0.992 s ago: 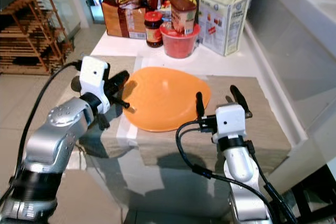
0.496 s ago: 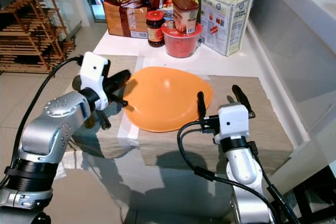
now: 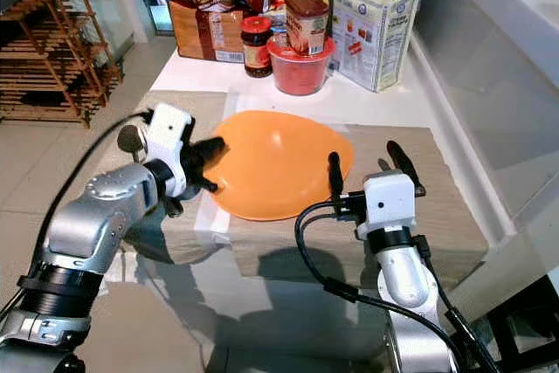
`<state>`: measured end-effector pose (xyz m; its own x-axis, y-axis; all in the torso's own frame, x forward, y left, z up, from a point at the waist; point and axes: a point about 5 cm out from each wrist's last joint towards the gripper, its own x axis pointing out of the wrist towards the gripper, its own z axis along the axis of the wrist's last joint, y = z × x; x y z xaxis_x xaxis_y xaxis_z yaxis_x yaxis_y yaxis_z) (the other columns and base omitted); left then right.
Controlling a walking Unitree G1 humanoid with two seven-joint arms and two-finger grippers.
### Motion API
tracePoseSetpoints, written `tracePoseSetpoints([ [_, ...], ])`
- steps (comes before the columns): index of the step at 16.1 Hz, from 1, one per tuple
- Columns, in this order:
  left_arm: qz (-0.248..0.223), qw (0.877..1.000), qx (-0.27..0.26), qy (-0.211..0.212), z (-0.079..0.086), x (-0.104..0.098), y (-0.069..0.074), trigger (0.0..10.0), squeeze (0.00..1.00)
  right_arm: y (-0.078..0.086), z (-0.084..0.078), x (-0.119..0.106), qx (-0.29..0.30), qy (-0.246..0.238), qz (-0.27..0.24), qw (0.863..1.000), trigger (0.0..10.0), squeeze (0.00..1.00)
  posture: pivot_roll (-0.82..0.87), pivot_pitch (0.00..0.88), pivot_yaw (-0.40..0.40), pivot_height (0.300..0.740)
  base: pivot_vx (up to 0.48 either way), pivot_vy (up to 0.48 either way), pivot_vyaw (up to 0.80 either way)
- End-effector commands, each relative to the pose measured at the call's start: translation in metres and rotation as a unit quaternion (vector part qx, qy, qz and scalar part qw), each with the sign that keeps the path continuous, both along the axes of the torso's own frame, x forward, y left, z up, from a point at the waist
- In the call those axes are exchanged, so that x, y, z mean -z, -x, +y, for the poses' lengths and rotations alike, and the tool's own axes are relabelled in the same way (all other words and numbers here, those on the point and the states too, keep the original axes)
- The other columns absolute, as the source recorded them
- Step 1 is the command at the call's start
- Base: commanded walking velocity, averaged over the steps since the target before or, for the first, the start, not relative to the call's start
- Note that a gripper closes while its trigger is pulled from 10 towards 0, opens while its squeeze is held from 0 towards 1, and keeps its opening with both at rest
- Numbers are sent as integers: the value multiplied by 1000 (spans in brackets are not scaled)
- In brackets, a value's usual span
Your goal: Setting the table
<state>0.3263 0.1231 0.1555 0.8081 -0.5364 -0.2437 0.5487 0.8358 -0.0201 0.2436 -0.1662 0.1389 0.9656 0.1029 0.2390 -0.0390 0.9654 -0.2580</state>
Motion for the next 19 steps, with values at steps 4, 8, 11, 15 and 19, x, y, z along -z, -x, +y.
tracePoseSetpoints([
  [4, 10, 999, 32, -14, -7, 0, -5, 10000, 0, 1, -1, -4, 0, -10, 2, 1000, 10000, 0, -68, 0, 61, 740, 0, 0, 0],
  [8, 50, 998, 46, -19, -9, 23, 1, 10000, 0, 0, -2, -7, 1, -28, 14, 1000, 10000, 0, -74, 0, 61, 740, 0, 0, 0],
  [11, 64, 997, 49, -15, -9, 33, 4, 10000, 0, -3, -2, -11, -5, -71, 28, 997, 10000, 0, -78, 4, 58, 740, 0, 0, 0],
  [15, 76, 996, 55, 1, -12, 45, 7, 10000, 0, -2, 0, -17, -18, -127, 45, 991, 10000, 0, -87, 12, 56, 740, 0, 0, 0],
  [19, 61, 995, 78, 21, -18, 43, 6, 10000, 0, -6, 0, -20, -31, -178, 69, 981, 10000, 0, -90, 19, 56, 740, 0, 0, 0],
])
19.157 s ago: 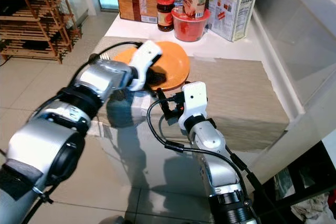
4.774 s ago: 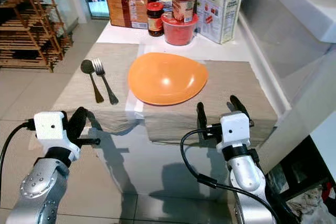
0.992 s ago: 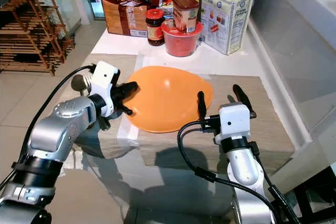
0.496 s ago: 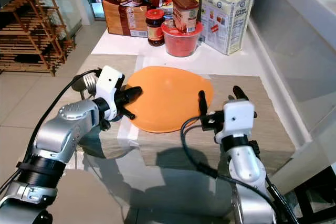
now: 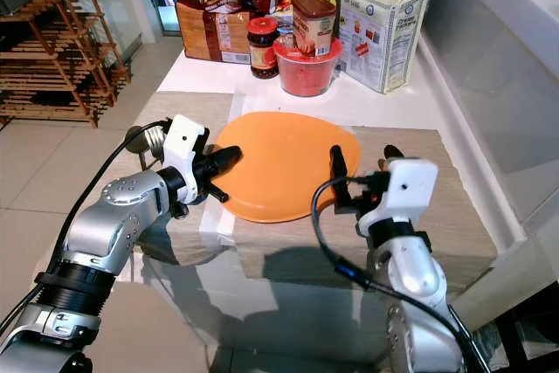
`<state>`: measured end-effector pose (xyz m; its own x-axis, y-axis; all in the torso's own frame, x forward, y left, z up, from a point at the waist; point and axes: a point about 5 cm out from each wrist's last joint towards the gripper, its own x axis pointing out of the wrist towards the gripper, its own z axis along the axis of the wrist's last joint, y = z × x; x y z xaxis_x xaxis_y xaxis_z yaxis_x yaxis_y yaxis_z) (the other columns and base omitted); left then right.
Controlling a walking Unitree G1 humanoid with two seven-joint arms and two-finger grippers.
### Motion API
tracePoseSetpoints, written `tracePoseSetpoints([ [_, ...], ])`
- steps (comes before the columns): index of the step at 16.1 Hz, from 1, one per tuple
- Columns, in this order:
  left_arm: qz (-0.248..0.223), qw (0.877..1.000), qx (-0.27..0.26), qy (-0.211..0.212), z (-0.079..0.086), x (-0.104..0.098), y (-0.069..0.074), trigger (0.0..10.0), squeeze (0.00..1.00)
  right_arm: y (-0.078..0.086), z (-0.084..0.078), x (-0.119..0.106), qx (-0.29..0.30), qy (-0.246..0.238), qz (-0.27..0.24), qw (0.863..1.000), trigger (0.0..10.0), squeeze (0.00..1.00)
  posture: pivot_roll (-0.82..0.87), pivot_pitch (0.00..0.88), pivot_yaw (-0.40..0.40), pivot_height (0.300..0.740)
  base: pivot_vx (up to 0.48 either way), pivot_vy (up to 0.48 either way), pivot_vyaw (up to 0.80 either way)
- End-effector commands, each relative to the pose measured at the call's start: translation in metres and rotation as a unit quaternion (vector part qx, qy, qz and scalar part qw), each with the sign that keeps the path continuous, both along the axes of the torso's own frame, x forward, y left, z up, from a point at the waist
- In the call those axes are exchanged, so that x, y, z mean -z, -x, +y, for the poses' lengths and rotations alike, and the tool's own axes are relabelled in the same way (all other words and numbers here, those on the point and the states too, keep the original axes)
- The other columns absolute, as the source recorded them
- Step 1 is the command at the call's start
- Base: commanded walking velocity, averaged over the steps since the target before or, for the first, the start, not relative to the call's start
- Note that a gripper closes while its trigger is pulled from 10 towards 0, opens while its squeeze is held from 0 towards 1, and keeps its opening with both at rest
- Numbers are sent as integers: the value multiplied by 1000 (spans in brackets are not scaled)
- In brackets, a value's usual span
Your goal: Setting the table
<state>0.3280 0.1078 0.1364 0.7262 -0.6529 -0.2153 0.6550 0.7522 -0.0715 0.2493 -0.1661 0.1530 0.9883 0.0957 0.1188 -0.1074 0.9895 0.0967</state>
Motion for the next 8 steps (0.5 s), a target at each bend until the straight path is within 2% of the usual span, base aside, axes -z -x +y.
tracePoseSetpoints([
  [1, 57, 998, 17, -5, -4, 26, 9, 10000, 0, -2, 0, -8, -8, -28, -1, 1000, 10000, 0, -91, 20, 56, 740, 0, 0, 0],
  [5, 72, 997, 21, 25, -6, 40, 16, 10000, 0, -5, 1, -16, -25, -64, 7, 998, 10000, 0, -100, 23, 54, 740, 0, 0, 0],
  [8, 79, 996, 19, 22, -2, 52, 21, 10000, 0, -7, -1, -16, -27, -92, 24, 995, 10000, 0, -98, 25, 51, 740, 0, 0, 0],
])
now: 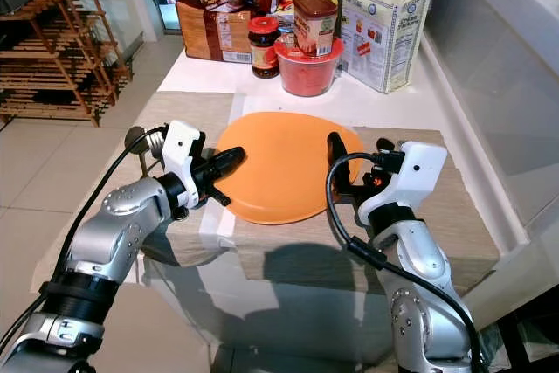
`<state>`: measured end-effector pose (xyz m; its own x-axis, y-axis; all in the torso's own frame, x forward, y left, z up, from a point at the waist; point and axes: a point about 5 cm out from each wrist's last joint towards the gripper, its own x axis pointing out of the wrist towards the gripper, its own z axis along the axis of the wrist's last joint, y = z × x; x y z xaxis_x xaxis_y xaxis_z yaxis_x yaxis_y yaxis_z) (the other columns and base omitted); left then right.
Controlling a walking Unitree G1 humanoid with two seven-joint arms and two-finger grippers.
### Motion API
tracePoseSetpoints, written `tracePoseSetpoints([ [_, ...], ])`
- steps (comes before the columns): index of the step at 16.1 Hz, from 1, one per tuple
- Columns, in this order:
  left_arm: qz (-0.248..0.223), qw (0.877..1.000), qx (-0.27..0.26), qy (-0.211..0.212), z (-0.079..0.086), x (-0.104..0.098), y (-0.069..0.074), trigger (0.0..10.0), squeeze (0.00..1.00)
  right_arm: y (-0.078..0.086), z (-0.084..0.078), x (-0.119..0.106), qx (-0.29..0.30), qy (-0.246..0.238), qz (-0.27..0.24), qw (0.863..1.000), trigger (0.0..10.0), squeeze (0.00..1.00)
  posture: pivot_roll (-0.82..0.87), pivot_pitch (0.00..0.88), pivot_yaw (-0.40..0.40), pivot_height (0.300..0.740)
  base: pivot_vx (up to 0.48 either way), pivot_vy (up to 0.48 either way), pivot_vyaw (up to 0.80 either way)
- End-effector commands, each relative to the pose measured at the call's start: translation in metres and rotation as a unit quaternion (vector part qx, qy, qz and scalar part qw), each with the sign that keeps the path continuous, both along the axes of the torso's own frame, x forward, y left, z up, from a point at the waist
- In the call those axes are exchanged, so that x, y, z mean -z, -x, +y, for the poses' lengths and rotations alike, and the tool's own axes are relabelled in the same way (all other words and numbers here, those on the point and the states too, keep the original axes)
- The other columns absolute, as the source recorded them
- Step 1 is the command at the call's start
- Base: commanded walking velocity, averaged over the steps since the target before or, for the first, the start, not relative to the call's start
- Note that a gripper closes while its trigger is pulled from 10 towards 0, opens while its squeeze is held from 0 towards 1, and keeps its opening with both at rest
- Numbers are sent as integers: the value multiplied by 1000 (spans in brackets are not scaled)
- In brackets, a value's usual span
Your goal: Setting the table
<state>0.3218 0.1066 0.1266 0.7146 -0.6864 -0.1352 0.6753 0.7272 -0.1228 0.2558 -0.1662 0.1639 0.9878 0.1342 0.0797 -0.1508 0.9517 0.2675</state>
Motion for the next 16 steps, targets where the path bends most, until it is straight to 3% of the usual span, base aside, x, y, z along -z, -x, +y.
tracePoseSetpoints([
  [1, 90, 995, 15, -30, -2, 44, 17, 10000, 0, -1, -1, -4, 1, -17, 2, 1000, 10000, 0, -96, 26, 50, 740, 0, 0, 0],
  [4, 90, 995, 14, -30, 2, 49, 18, 10000, 0, -1, -2, 0, 1, -69, 30, 997, 10000, 0, -96, 27, 47, 740, 0, 0, 0],
  [10, 110, 994, -1, -11, 6, 63, 23, 10000, 0, 2, 1, 0, -36, -112, 54, 992, 10000, 0, -104, 30, 40, 740, 0, 0, 0],
  [13, 114, 993, -4, -10, 7, 67, 23, 10000, 0, 5, 9, 1, -89, -167, 81, 979, 10000, 0, -103, 30, 36, 740, 0, 0, 0],
  [16, 113, 994, -4, -6, 8, 65, 23, 10000, 0, 4, 6, 13, -83, -195, 117, 970, 10000, 0, -98, 31, 37, 740, 0, 0, 0],
])
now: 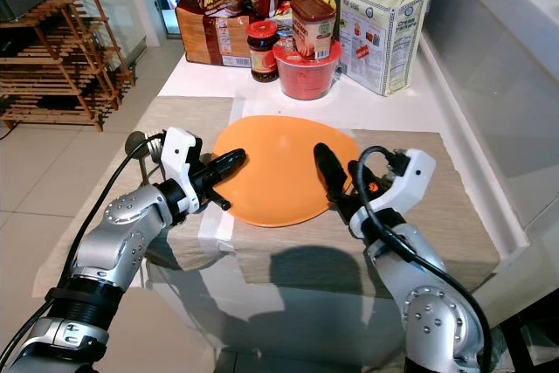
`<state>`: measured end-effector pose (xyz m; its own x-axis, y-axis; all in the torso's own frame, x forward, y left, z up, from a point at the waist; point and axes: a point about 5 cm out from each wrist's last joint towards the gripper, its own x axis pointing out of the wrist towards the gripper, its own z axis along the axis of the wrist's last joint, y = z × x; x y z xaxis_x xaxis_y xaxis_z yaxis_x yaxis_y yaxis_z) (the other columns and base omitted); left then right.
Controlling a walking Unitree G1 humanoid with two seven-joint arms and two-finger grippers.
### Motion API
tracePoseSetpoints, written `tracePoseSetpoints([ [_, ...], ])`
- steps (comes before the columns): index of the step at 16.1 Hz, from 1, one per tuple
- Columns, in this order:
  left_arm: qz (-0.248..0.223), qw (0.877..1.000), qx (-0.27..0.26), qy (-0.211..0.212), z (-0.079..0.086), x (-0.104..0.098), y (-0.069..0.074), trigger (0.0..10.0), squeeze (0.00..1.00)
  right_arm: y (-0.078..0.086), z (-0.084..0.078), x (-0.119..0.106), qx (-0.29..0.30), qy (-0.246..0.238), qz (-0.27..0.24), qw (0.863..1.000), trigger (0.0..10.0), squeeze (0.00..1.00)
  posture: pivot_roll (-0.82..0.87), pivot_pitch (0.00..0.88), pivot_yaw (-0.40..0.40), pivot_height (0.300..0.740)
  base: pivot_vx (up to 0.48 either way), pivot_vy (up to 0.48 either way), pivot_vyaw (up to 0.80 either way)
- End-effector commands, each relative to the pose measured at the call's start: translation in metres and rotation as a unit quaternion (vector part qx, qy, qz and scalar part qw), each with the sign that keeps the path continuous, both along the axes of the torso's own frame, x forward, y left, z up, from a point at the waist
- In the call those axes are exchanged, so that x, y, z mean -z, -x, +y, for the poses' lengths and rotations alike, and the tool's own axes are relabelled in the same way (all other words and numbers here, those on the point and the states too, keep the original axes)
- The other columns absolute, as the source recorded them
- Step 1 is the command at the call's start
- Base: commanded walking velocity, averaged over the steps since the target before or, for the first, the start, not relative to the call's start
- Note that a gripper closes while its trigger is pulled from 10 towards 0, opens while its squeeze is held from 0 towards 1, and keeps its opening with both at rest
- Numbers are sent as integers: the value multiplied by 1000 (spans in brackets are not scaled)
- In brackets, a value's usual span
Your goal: Setting the table
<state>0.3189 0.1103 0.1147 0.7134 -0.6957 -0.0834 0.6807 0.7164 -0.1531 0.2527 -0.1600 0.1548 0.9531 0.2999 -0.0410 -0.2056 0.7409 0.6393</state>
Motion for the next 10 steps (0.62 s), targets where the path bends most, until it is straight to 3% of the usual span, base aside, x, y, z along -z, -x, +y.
tracePoseSetpoints([
  [1, 123, 992, -1, -32, 4, 53, 21, 10000, 0, 0, 0, 10, -8, -17, 36, 999, 10000, 0, -96, 32, 37, 740, 0, 0, 0],
  [6, 153, 988, -23, -11, 11, 64, 27, 10000, 0, 0, -3, 10, -4, -7, 41, 999, 10000, 0, -94, 33, 37, 740, 0, 0, 0],
  [10, 180, 983, -42, -7, 17, 82, 35, 10000, 0, -1, -14, -1, 2, 41, 8, 999, 10000, 0, -105, 33, 34, 740, 0, 0, 0],
])
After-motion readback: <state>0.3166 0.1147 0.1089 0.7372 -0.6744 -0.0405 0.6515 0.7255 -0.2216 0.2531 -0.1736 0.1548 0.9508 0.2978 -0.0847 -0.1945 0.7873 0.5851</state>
